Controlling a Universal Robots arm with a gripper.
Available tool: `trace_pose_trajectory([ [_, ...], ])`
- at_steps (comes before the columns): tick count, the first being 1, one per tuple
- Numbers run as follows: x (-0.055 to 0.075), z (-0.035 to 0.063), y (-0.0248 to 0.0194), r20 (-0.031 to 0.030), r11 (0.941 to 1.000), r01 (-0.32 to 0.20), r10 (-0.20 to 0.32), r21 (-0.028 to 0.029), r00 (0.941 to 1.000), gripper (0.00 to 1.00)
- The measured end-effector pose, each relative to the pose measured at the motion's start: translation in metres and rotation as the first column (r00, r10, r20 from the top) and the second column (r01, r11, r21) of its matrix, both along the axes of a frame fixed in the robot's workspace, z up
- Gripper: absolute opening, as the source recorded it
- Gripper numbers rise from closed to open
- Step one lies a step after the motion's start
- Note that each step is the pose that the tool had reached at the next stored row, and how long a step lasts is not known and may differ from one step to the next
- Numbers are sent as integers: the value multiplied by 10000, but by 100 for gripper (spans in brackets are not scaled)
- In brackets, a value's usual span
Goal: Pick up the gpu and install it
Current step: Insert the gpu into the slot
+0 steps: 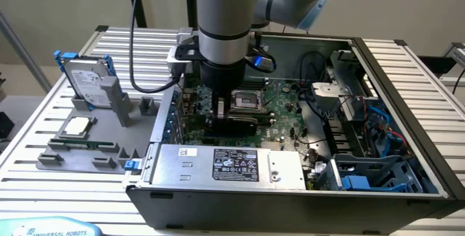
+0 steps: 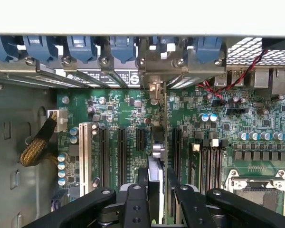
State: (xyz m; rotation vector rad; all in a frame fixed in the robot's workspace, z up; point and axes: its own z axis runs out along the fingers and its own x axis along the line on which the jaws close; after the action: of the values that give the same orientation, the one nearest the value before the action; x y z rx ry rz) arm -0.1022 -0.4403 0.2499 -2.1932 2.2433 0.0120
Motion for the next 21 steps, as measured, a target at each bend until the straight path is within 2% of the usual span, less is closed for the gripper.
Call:
trace_pose_trajectory([
  [7,-13,-14,9,4,10000,11,-11,-16,10000,26],
  [12,-10,-41,7,32,10000,11,-11,-33,10000,26],
  [14,-10,-42,7,33,10000,12,-11,-33,10000,26],
  [15,-16,-47,10,14,10000,18,-18,-5,10000,26],
  [16,-17,-53,13,9,10000,20,-20,18,10000,27],
  [17,-16,-51,13,8,10000,18,-18,13,10000,32],
  [18,-15,-40,10,-3,10000,13,-13,-8,10000,32],
  [19,-14,-33,10,0,10000,13,-13,-4,10000,40],
  [21,-14,12,10,-2,10000,13,-13,-8,10000,40],
])
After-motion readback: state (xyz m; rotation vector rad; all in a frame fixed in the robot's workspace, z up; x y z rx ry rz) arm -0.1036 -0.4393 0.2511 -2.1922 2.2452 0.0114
